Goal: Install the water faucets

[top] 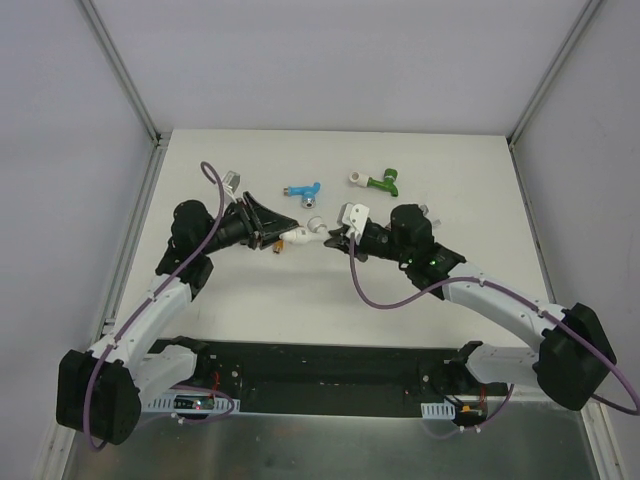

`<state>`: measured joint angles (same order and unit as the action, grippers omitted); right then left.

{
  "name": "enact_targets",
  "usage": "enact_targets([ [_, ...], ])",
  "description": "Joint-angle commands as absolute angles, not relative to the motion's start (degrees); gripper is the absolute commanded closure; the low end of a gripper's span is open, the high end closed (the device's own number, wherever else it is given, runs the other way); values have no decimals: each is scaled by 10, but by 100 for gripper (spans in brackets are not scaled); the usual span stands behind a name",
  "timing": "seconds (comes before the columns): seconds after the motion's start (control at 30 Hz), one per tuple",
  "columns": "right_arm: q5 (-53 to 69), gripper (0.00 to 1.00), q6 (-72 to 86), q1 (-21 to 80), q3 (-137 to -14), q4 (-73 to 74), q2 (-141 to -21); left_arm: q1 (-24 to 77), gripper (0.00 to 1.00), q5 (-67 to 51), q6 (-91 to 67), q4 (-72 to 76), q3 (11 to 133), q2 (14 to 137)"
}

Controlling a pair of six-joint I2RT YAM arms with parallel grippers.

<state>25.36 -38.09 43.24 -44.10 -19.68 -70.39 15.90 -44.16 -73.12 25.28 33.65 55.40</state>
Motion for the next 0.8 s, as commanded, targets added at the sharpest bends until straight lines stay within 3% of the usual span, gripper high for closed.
enact_targets([
  [0.0, 308, 100, -316, 440, -491, -108, -674, 164, 100, -571, -607, 302, 423, 559],
  [0.2, 315, 100, -280, 439, -520, -39, -674, 165, 100, -585, -402, 144, 472, 549],
  [0.3, 304, 100, -259, 439, -520, -44, -672, 165, 100, -556, -395, 127, 477, 543],
  [0.47, 261, 52, -231, 439, -509, -65, -666, 165, 100, -526, -453, 139, 468, 541],
  [0.53, 251, 42, -231, 440, -505, -76, -668, 165, 100, -519, -476, 159, 459, 537],
  [0.63, 262, 36, -221, 440, -504, -93, -678, 166, 100, -517, -500, 186, 449, 529],
  [0.77, 280, 36, -208, 439, -517, -112, -707, 174, 100, -521, -521, 220, 443, 527],
])
